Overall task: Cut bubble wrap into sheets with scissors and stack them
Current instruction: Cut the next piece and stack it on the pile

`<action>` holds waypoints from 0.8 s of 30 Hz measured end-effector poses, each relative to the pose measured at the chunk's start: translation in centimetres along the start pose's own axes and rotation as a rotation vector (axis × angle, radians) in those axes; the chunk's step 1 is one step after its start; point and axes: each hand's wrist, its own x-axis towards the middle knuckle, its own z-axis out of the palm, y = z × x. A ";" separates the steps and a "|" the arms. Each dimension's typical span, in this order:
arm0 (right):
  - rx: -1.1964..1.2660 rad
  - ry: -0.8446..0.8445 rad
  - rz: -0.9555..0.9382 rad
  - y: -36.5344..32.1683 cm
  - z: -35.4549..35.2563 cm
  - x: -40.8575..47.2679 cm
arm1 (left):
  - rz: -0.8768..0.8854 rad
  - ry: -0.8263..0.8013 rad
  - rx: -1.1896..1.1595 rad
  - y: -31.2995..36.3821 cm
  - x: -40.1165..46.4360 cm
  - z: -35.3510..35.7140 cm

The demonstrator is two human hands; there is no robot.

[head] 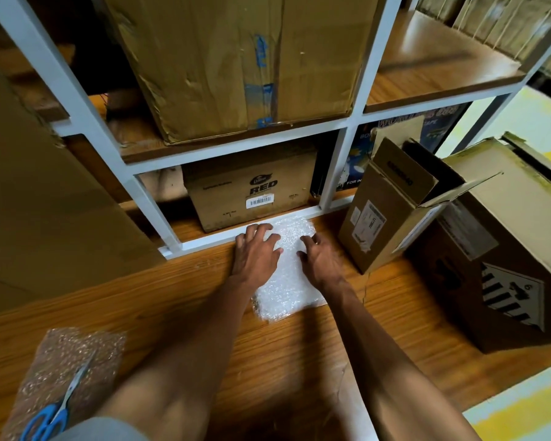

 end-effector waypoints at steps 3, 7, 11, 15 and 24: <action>0.049 0.065 0.035 0.6 0.0 -0.1 | -0.109 -0.018 0.005 -0.6 -0.3 -0.3; 0.193 0.161 0.091 0.4 -0.5 -0.6 | -0.156 0.003 -0.051 -0.9 -1.0 -1.4; 0.174 0.209 0.031 -1.0 -1.2 -2.1 | -0.159 0.026 -0.091 -1.4 -3.0 -2.3; 0.201 0.097 0.010 -1.8 -1.0 -3.3 | -0.120 0.020 -0.124 -1.3 -5.3 -3.1; 0.321 0.358 0.024 -5.5 -1.7 -7.7 | -0.133 0.027 -0.200 -4.0 -10.5 -4.1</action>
